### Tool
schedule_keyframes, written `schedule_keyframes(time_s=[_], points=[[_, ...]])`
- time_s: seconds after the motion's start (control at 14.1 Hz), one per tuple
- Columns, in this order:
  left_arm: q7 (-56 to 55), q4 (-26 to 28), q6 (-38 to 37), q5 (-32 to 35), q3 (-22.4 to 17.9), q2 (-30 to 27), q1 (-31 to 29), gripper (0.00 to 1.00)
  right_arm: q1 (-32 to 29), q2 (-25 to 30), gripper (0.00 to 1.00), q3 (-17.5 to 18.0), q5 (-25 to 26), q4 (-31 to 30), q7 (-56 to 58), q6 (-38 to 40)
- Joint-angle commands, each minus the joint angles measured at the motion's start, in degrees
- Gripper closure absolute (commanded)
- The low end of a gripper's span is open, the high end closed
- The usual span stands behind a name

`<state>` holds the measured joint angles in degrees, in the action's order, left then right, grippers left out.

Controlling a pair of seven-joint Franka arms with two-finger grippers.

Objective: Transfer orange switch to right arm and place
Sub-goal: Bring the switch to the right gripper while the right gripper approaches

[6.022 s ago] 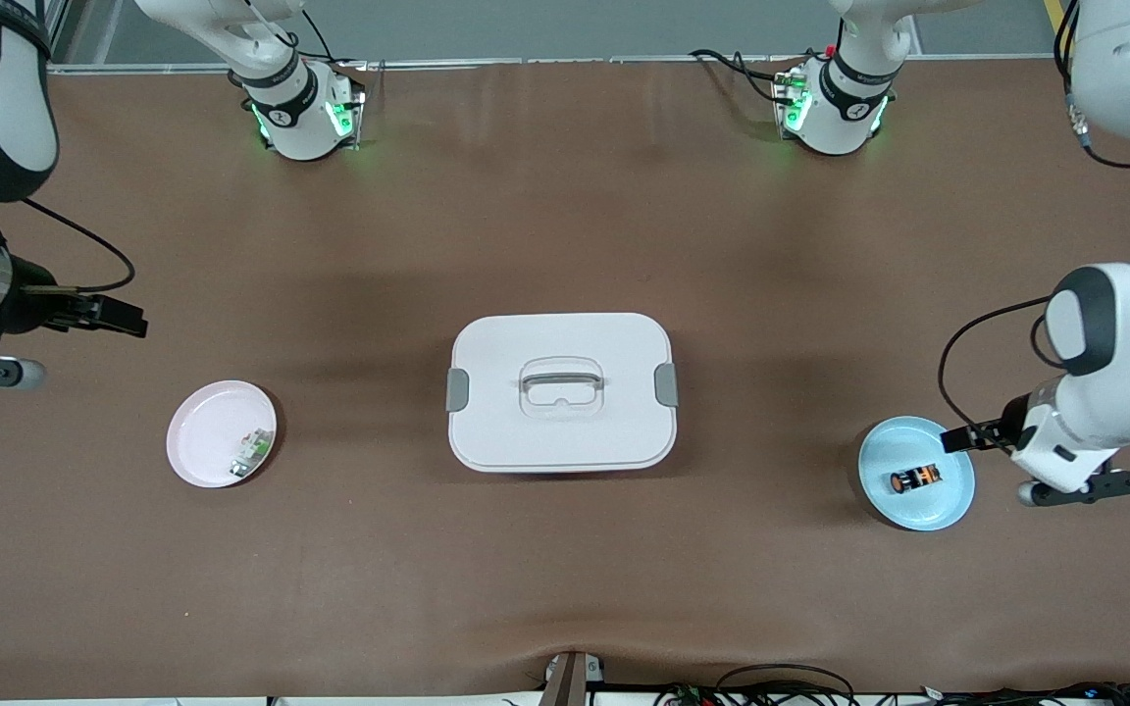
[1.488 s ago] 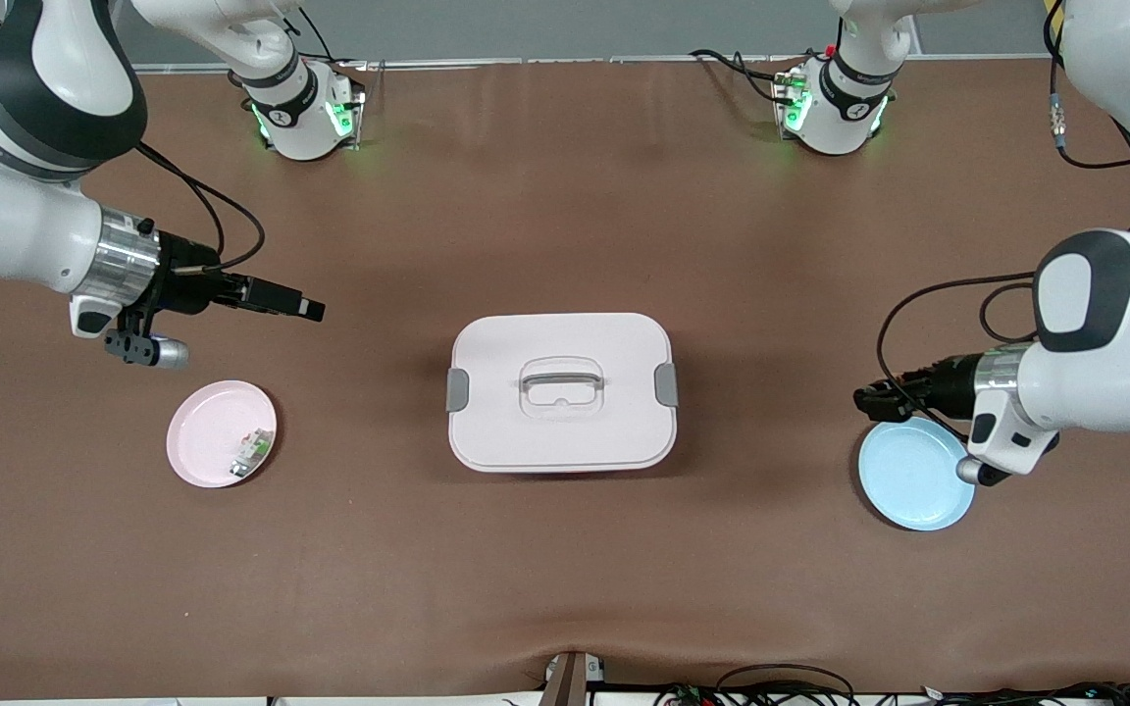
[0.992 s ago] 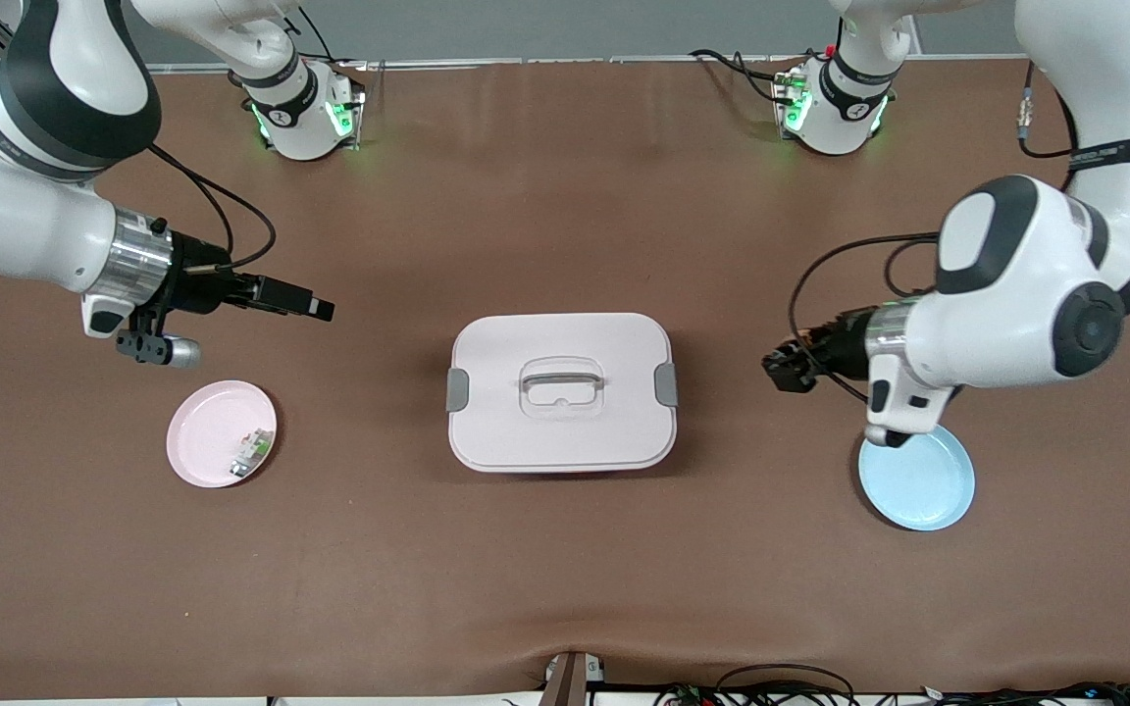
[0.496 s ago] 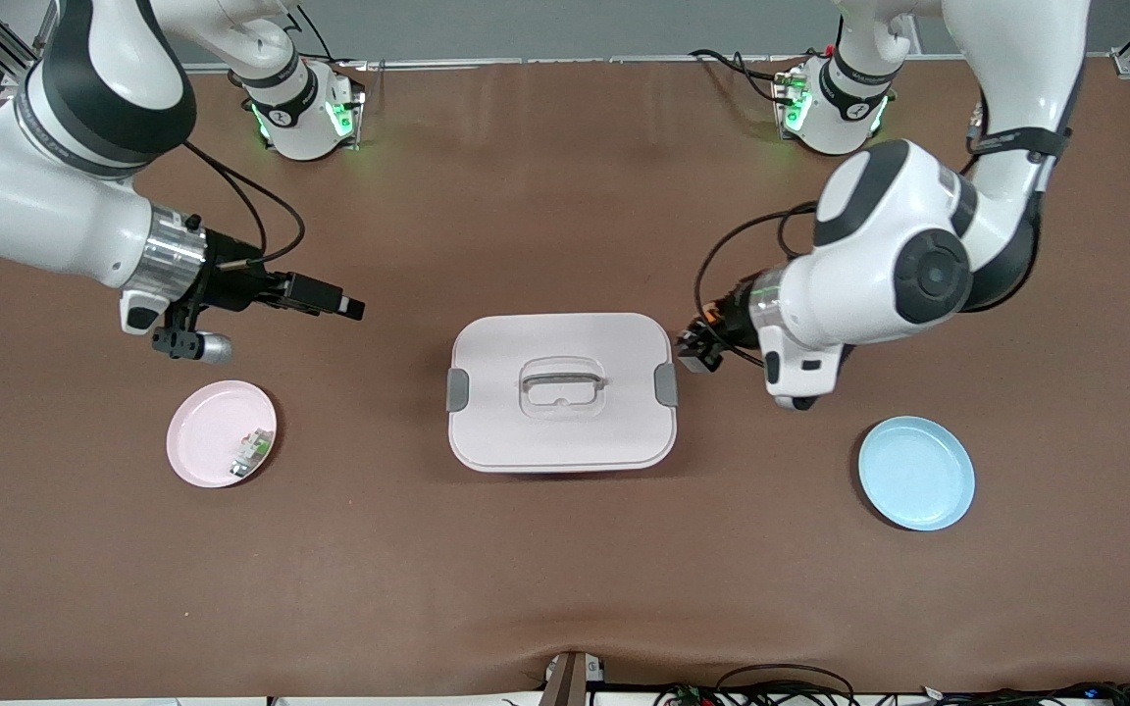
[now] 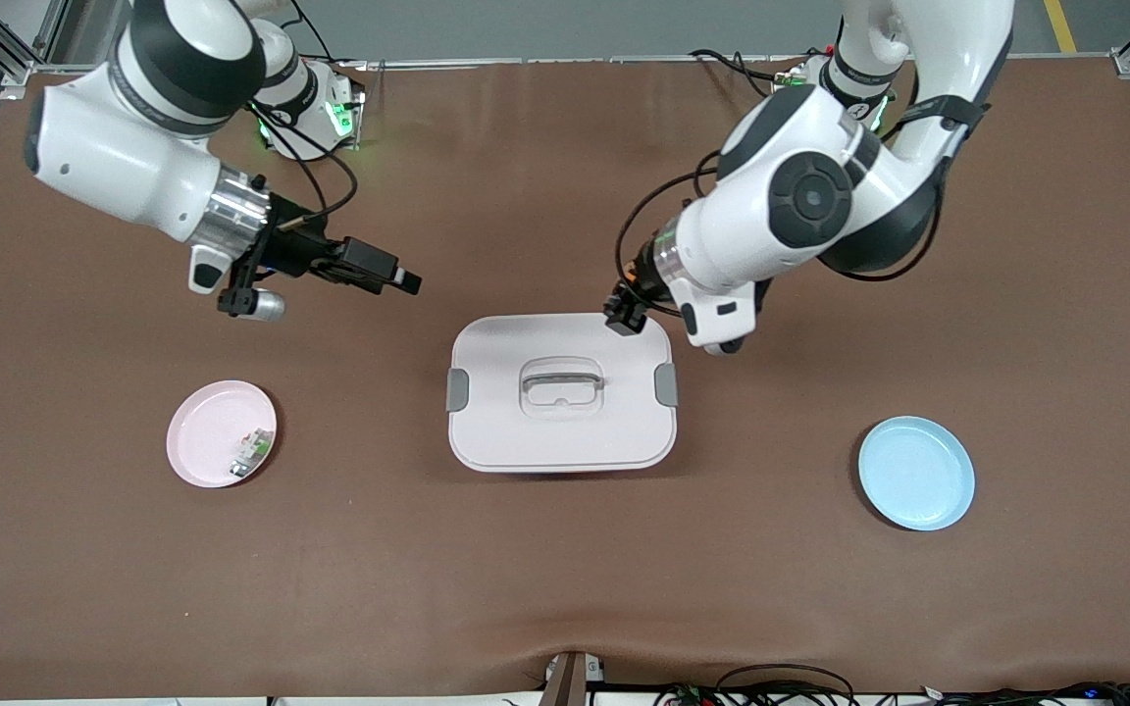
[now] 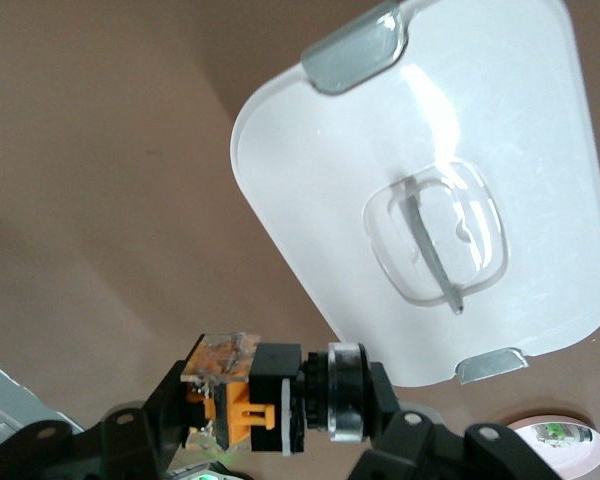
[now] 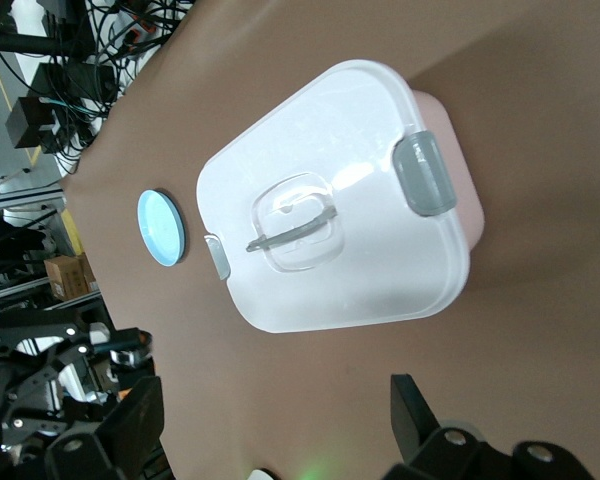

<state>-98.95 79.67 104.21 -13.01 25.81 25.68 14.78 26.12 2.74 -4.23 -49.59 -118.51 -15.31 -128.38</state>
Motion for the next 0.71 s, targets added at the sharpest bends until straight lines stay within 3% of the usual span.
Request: schedule_keyframes(time_s=[0.0, 0.21, 0.64], points=[[-3.43, -1.18, 2.48, -3.23, -0.23, 0.78, 1.12, 1.0, 3.23, 2.09, 0.0, -0.52, -2.87, -3.82, -0.68, -4.33], [-4.06, -1.27, 6.61, -9.47, -0.32, 0.95, 2.87, 1.0, 5.34, 1.74, 0.0, -0.43, -5.41, -4.18, -0.86, -5.04], [-10.9, -2.15, 8.03, -9.92, -0.23, 2.97, 4.2, 1.0, 7.19, 3.15, 0.0, -0.43, -9.55, -5.32, -1.04, -4.86]])
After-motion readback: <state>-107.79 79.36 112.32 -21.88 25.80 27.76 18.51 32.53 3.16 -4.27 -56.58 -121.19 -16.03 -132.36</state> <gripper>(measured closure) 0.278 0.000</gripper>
